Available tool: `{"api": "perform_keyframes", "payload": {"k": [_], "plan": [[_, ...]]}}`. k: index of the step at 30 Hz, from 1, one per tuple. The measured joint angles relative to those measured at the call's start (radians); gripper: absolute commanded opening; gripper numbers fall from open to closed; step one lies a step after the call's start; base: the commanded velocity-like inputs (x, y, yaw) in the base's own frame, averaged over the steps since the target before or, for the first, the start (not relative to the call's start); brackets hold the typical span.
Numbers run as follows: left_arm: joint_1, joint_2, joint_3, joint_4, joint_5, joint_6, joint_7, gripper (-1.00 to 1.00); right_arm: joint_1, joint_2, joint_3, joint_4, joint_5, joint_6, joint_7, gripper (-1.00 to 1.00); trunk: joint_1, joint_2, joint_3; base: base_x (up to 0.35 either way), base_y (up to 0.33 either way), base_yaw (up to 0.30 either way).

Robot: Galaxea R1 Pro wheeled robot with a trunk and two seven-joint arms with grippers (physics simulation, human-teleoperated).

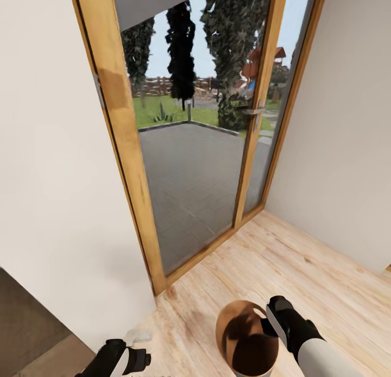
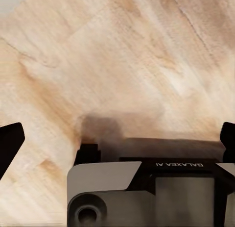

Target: Put the three can of soda from the living room inside the tash can in the kitchen.

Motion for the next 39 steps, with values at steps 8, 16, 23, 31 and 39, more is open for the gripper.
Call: {"api": "perform_keyframes", "payload": {"k": [8, 16, 23, 31, 39], "plan": [[0.0, 0.001, 0.0, 0.003, 0.001, 0.0, -0.004, 1.0, 0.0, 0.002, 0.003, 0.003, 0.001, 0.0, 0.0, -1.0, 0.0, 0.0, 0.0, 0.0, 0.0, 0.284], [0.0, 0.001, 0.0, 0.003, 0.001, 0.0, -0.005, 1.0, 0.0, 0.011, 0.009, 0.021, -0.004, -0.002, 0.001, -1.0, 0.0, 0.0, 0.0, 0.0, 0.0, 0.284], [0.0, 0.001, 0.0, 0.003, 0.002, 0.0, -0.005, 1.0, 0.0, 0.014, 0.01, 0.024, 0.001, -0.001, 0.001, -1.0, 0.0, 0.0, 0.0, 0.0, 0.0, 0.284], [0.001, 0.001, 0.0, 0.004, 0.002, -0.001, -0.004, 1.0, 0.0, 0.021, 0.011, 0.026, 0.002, -0.001, 0.0, -1.0, 0.0, 0.0, 0.0, 0.0, 0.0, 0.284], [0.0, 0.001, 0.0, 0.004, 0.001, -0.002, -0.004, 1.0, 0.0, 0.024, 0.012, 0.026, 0.001, -0.002, 0.001, -1.0, 0.0, 0.0, 0.0, 0.0, 0.0, 0.284]]}}
